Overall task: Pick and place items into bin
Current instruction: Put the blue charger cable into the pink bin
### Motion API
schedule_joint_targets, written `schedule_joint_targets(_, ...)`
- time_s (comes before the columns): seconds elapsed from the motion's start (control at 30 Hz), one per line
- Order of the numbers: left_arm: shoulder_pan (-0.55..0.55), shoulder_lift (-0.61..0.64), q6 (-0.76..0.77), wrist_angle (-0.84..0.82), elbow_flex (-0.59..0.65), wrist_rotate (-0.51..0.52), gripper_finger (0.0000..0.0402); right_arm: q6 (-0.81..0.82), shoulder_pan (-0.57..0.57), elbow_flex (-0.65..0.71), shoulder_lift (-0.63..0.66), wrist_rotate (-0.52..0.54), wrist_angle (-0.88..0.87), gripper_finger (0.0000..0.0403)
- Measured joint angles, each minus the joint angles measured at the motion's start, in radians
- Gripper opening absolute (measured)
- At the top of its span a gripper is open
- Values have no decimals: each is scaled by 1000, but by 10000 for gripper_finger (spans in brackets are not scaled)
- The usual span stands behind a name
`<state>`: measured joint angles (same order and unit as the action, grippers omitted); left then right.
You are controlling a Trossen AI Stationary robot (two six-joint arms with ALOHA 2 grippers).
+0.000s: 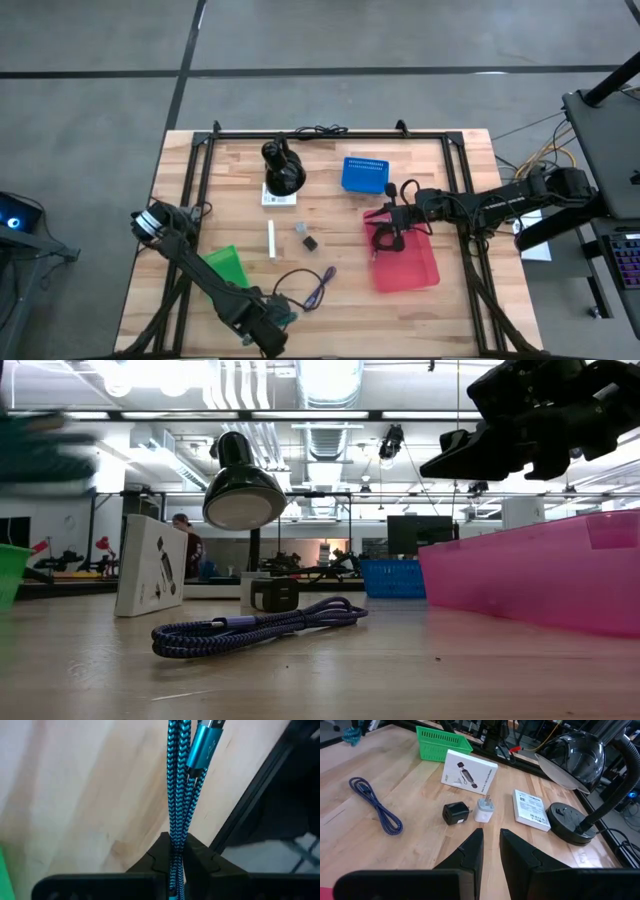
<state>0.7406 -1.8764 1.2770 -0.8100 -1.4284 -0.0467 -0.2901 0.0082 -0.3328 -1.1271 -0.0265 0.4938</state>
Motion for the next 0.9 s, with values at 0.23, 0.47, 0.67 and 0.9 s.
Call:
schedule_joint_targets(0.23,-2,55,-116,80,0,364,12,2,0,0,0,-9,9,52)
schedule_joint_targets(0.47,-13,74,-367,209,1,685,12,-23,0,0,0,-143,37,52)
schedule_joint_targets(0.67,-50,74,-496,329,16,812,12,-51,1,0,0,-593,155,52)
schedule_joint_targets(0.9,-102,68,-799,592,65,850,12,-134,8,0,0,-956,202,52)
